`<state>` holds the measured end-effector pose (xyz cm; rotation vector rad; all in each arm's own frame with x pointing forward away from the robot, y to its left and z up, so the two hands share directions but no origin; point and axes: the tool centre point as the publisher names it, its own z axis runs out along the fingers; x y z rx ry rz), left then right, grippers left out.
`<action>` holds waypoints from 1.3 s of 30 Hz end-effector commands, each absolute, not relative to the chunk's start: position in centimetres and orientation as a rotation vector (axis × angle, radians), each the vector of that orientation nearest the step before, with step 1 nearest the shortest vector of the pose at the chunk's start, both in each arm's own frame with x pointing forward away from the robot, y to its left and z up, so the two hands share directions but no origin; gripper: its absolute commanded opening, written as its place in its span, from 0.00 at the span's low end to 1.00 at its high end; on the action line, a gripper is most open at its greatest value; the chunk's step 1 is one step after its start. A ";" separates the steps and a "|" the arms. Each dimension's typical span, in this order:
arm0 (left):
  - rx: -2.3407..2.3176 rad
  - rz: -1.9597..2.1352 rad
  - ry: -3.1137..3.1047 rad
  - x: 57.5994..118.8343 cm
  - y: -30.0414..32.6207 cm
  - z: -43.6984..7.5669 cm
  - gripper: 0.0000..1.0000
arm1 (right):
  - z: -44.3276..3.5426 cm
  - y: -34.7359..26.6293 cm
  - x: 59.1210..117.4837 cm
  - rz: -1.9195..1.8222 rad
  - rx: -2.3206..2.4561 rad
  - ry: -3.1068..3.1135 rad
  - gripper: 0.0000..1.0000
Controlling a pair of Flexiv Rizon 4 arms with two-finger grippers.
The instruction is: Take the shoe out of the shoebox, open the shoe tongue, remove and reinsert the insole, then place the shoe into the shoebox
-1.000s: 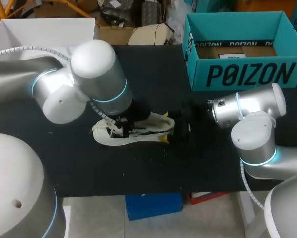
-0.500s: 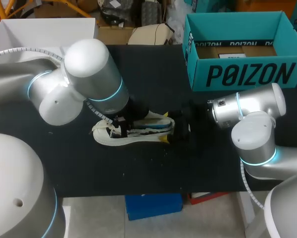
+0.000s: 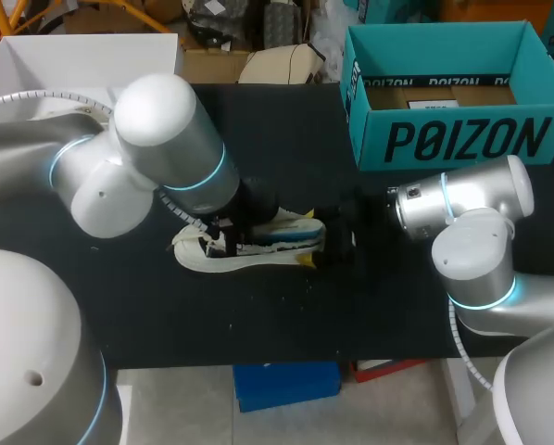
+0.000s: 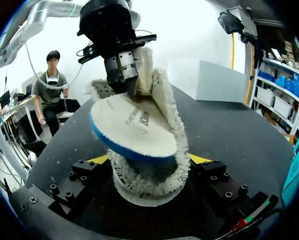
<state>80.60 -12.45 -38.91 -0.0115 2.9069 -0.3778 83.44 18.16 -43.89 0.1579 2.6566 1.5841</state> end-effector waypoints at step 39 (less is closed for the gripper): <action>0.175 -0.442 2.810 82.6 -19.0 -39.9 0.39 | -44.2 18.0 83.7 1.581 0.159 2.660 0.00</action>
